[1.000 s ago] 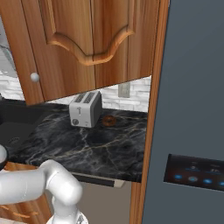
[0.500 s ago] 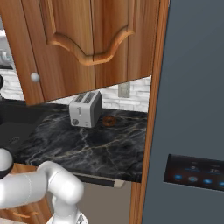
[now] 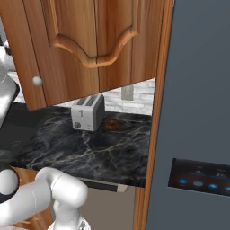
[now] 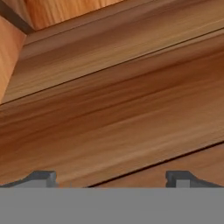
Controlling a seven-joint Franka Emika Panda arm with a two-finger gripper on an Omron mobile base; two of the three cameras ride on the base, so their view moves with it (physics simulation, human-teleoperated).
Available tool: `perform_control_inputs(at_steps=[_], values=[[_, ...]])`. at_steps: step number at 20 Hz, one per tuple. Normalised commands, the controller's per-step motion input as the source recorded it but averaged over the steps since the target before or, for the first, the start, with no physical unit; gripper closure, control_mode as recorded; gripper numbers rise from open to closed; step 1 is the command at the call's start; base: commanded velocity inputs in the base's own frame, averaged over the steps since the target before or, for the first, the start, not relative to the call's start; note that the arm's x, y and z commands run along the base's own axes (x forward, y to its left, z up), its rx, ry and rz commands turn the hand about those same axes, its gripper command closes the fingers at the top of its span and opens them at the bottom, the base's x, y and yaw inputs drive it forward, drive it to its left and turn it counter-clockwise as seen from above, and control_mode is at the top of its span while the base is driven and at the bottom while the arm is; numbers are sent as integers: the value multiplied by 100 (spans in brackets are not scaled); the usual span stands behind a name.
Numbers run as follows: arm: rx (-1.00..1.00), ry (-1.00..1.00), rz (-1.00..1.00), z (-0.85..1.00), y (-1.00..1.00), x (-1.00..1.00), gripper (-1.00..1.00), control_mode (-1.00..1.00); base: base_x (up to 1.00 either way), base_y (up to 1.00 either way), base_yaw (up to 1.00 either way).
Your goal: Pick the dish brush and sponge from the cabinet and place them on the counter.
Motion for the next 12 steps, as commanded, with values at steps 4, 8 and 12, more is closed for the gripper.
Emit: perform_control_inputs(at_steps=[4,8,12], values=[[-4,0,0,-1,-72,-28,-100,-100,0,0,0],[-4,0,0,0,-67,-26,-100,-100,0,0,0],[-4,0,0,0,-67,-22,-100,-100,0,0,0]])
